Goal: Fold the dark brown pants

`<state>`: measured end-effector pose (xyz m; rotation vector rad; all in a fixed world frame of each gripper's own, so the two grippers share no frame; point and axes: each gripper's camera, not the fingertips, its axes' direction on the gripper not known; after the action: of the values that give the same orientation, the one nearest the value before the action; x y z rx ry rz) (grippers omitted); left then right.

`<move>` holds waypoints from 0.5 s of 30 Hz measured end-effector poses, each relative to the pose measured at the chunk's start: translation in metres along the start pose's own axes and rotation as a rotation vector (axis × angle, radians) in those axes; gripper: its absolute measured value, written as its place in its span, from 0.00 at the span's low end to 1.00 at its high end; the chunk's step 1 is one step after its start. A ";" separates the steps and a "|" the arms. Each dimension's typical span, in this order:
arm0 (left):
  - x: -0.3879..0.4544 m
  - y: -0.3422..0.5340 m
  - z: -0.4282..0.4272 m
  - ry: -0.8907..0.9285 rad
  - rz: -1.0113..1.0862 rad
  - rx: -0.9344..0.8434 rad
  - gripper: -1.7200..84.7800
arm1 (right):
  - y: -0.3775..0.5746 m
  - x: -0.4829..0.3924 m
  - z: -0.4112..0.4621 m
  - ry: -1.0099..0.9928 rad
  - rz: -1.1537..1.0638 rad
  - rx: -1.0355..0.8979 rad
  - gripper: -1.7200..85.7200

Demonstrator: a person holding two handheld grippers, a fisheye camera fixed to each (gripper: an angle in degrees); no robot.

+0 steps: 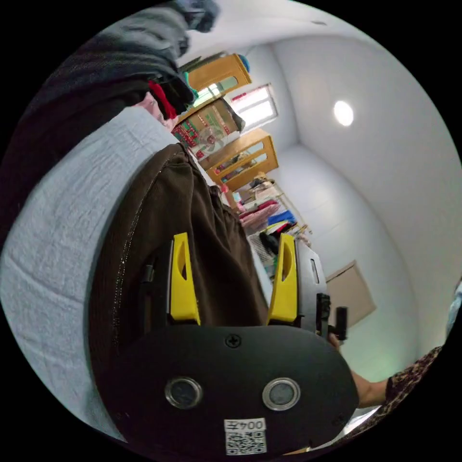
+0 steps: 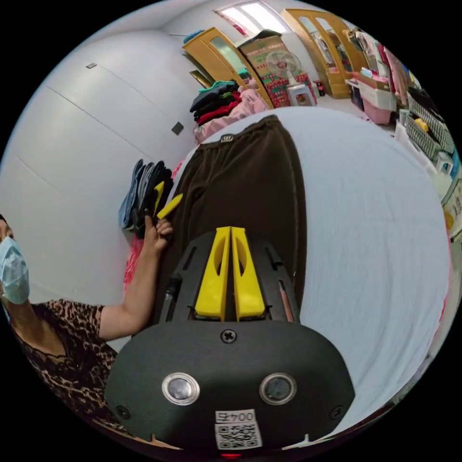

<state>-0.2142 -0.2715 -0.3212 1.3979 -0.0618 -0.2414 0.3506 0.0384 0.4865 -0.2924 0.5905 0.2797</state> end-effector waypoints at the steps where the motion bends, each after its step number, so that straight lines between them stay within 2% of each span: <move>1: -0.007 -0.005 -0.011 0.075 -0.010 0.050 0.29 | -0.020 0.003 0.008 0.040 -0.006 0.026 0.02; 3: -0.019 -0.012 -0.024 0.089 -0.077 0.118 0.28 | -0.049 0.008 0.023 0.100 -0.031 0.067 0.01; 8: -0.023 -0.030 -0.026 0.110 -0.085 0.074 0.28 | -0.130 0.032 0.067 0.117 -0.020 0.089 0.02; 11: -0.020 -0.040 -0.025 0.086 -0.065 0.040 0.27 | -0.181 0.060 0.098 0.037 -0.013 0.020 0.06; 13: -0.018 -0.045 -0.026 0.071 -0.057 0.032 0.27 | -0.217 0.082 0.116 -0.093 -0.018 0.031 0.11; 15: -0.016 -0.049 -0.026 0.063 -0.051 0.024 0.27 | -0.242 0.097 0.133 -0.102 0.006 0.014 0.15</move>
<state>-0.2309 -0.2502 -0.3720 1.4315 0.0226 -0.2397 0.5765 -0.1212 0.5810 -0.2615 0.4923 0.2942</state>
